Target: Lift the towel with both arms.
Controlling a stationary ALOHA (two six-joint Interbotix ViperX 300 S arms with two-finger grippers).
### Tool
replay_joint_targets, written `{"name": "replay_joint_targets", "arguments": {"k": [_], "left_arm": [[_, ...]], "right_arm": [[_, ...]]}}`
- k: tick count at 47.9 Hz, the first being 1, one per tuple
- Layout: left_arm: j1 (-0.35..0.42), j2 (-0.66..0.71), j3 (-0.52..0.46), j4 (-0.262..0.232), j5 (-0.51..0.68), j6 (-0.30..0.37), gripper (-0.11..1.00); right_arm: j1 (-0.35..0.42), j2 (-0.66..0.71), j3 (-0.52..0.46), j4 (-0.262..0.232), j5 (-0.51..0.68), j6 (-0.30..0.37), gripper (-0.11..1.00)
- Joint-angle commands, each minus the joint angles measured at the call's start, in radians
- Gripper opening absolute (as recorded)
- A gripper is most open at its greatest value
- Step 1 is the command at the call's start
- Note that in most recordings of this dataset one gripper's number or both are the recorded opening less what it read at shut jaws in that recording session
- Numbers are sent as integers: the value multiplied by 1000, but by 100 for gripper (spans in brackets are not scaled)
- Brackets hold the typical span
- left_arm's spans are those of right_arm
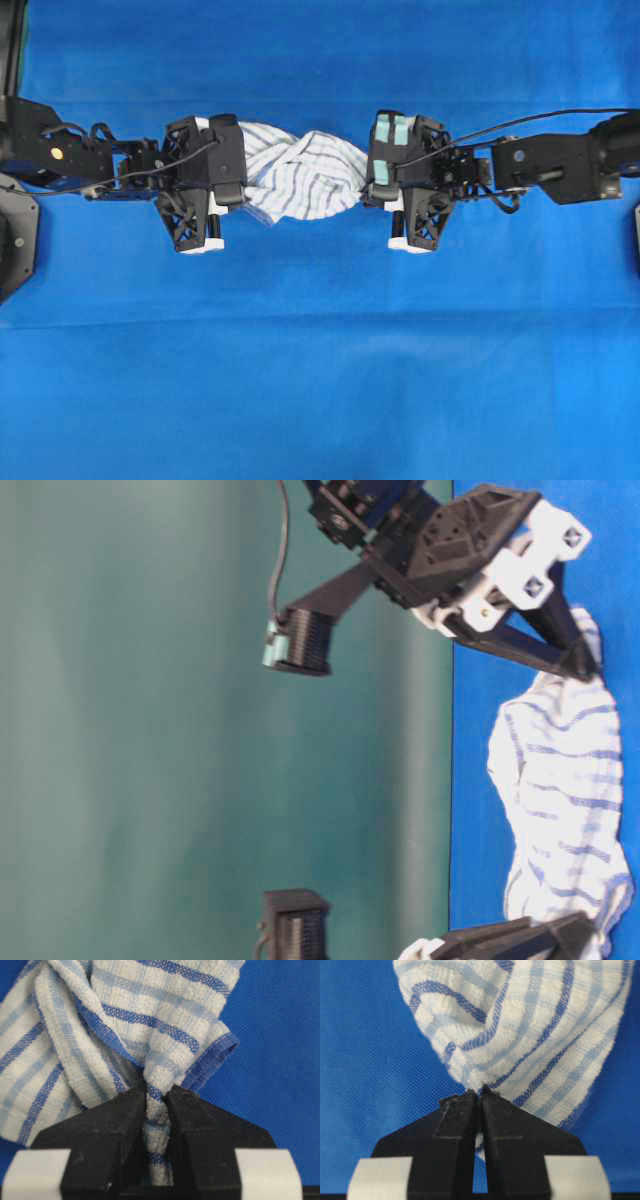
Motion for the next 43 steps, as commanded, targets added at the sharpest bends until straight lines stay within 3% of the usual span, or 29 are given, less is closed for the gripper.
{"name": "replay_joint_targets", "arguments": {"k": [1, 12, 25, 43], "left_arm": [[0, -77, -32, -3, 61, -17, 8], [0, -256, -110, -3, 261, -71, 8], [0, -431, -236, -3, 456, -77, 8], [0, -480, -453, -3, 614, -77, 8]], "right_arm": [[3, -84, -2, 5, 9, 2, 3], [6, -278, -17, 5, 138, 2, 3], [6, -465, -78, 3, 310, -2, 3], [6, -621, -250, 2, 546, -17, 3]]}}
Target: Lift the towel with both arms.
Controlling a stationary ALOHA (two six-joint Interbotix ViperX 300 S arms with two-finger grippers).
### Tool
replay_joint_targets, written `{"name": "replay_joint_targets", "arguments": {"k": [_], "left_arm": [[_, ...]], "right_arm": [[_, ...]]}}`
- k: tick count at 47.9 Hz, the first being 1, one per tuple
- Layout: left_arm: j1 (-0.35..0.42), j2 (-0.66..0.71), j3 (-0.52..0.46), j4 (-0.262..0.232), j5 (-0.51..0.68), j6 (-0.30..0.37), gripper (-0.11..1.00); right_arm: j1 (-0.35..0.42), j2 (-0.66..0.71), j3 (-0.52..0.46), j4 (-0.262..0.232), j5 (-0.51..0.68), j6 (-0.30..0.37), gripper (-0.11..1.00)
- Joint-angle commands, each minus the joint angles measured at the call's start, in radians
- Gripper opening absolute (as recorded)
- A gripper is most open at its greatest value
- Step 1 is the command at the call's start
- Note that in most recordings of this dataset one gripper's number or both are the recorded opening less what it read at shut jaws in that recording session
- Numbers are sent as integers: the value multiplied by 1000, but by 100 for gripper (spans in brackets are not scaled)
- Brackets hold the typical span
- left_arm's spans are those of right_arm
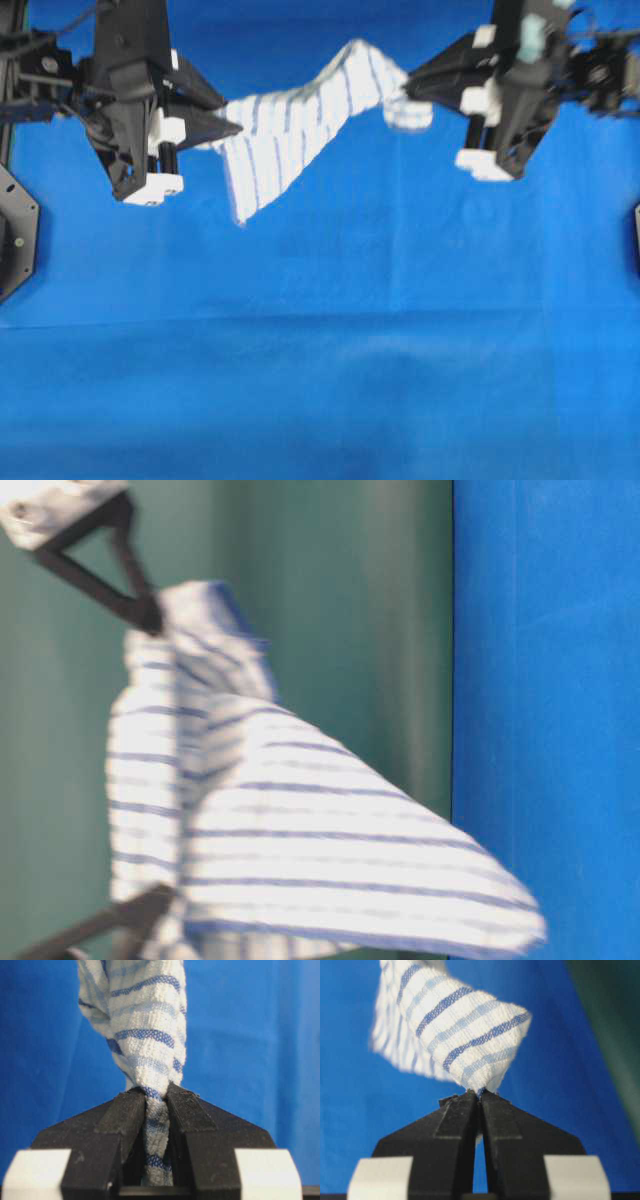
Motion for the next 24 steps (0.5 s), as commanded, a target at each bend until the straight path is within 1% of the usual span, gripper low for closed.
{"name": "replay_joint_targets", "arguments": {"k": [1, 15, 24], "left_arm": [[0, -6, -77, -2, 32, -2, 8], [0, 14, -262, 8, 147, 9, 8], [0, 28, -327, 9, 201, 11, 8]], "right_arm": [[3, -40, -57, -2, 37, -5, 3], [3, -83, -173, -2, 146, -48, 3], [12, -83, -225, -2, 195, -66, 3]]}}
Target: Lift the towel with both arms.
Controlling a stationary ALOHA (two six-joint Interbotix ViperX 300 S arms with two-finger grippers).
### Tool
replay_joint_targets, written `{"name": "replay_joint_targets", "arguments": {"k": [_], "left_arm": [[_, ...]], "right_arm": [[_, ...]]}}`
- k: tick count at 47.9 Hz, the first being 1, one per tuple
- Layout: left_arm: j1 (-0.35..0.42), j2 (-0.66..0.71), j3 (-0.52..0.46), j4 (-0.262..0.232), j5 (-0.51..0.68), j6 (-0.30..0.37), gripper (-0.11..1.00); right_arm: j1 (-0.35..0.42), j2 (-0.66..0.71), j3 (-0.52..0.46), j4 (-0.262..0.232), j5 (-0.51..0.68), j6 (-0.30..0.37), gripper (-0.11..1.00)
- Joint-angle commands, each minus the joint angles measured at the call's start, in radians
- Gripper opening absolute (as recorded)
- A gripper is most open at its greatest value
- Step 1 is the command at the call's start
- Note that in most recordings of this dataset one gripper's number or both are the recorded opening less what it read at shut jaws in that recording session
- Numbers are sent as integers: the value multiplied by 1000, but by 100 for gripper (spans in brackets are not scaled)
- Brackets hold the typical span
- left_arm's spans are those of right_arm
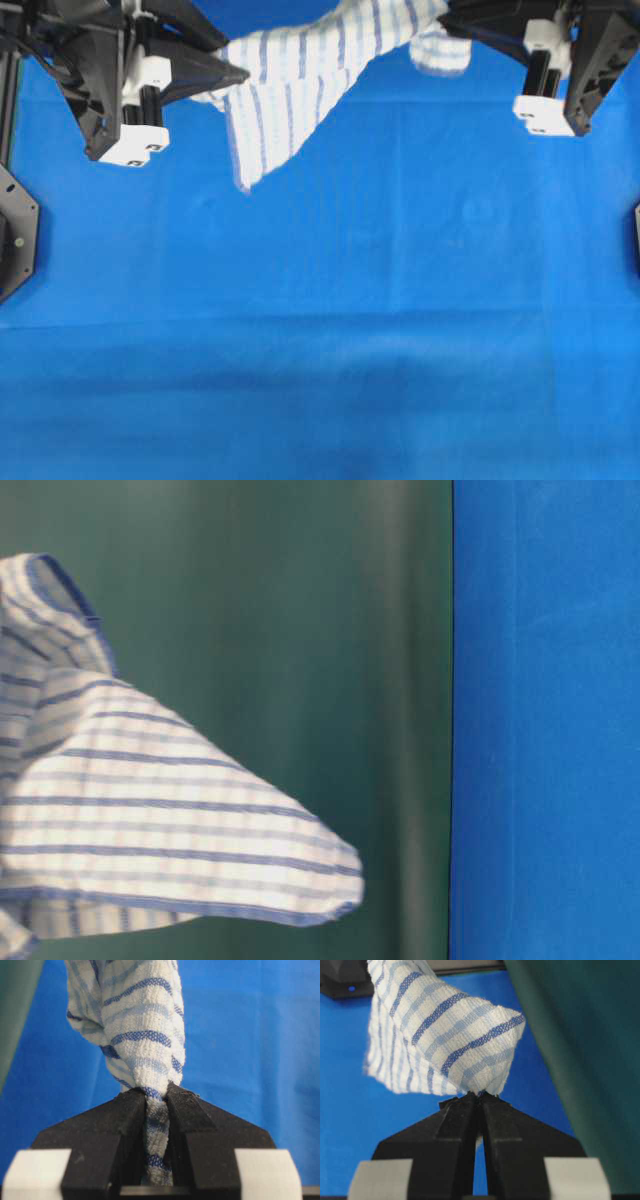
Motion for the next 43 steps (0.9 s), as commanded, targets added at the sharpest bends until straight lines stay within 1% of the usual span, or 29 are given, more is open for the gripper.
{"name": "replay_joint_targets", "arguments": {"k": [1, 5, 14, 29, 31, 32, 37, 38, 39, 42, 43], "left_arm": [[0, 3, -48, 5, 12, 0, 8], [0, 9, -49, 8, 11, 8, 8], [0, 15, -55, 8, -3, 49, 8], [-2, 11, -49, 6, -34, 51, 9], [-9, 11, -48, 6, -38, 48, 16], [-12, 11, -48, 6, -40, 46, 22], [-31, 9, -46, 6, -51, 46, 53], [-32, 9, -44, 6, -52, 46, 61], [-35, 8, -44, 6, -52, 46, 67], [-35, 8, -43, 6, -54, 46, 83], [-37, 8, -44, 6, -54, 46, 87]], "right_arm": [[9, -12, -38, -2, 8, -3, 3], [14, -12, -38, -3, 11, -3, 3], [12, -12, -37, -3, 18, -6, 3], [14, -15, -35, -2, 14, -38, 4], [14, -15, -35, -2, 14, -35, 5], [14, -15, -35, -2, 14, -35, 9], [14, -18, -34, -3, 12, -34, 43], [14, -18, -35, -3, 11, -34, 49], [14, -17, -34, -3, 11, -34, 55], [14, -18, -34, -2, 12, -34, 67], [14, -20, -34, -3, 12, -34, 69]]}}
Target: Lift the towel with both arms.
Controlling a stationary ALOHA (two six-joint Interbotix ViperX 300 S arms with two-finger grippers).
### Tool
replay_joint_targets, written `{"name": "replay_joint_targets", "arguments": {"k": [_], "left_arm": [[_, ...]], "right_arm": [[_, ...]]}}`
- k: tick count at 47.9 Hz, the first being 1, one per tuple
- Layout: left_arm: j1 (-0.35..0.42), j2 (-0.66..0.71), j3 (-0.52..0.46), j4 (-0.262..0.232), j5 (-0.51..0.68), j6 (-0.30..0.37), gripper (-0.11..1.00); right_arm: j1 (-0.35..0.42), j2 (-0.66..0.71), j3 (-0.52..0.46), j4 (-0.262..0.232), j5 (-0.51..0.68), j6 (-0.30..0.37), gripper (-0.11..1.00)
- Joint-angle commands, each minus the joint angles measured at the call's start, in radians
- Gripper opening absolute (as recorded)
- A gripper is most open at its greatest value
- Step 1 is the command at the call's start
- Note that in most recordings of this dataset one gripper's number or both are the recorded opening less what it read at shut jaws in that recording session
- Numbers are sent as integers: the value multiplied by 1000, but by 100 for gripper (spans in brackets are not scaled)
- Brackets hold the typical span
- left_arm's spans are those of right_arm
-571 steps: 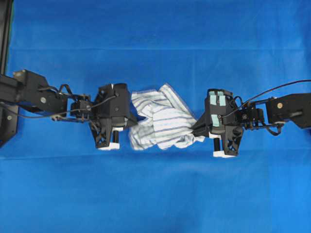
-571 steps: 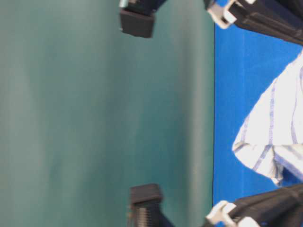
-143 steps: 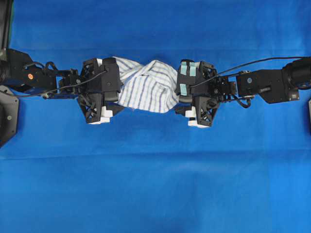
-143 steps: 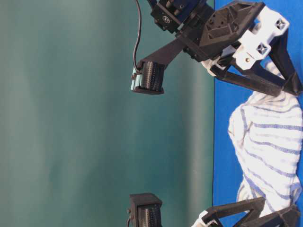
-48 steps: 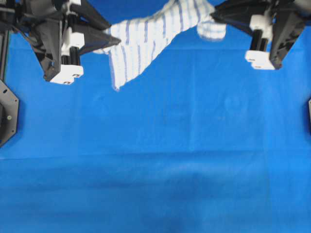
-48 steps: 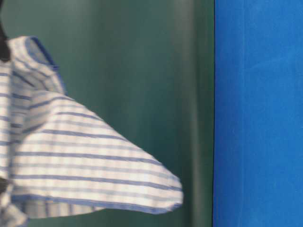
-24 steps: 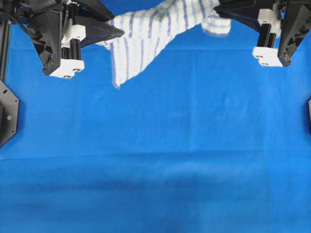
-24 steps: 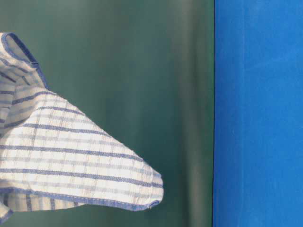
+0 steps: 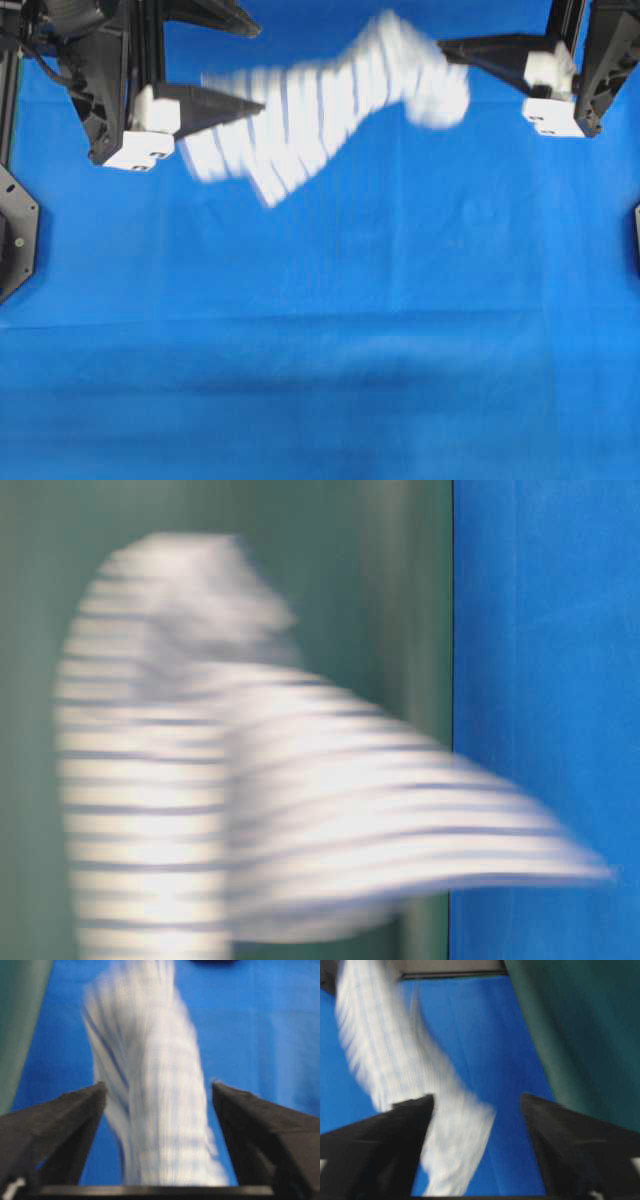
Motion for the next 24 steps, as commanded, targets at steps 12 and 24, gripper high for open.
{"name": "replay_joint_targets", "arguments": {"k": [12, 24], "left_arm": [[-2, -14, 5, 2, -26, 0, 90], [0, 2, 202, 0, -196, 2, 90]], "right_arm": [[2, -18, -6, -2, -6, 2, 66], [2, -18, 166, 0, -114, 20, 66]]}}
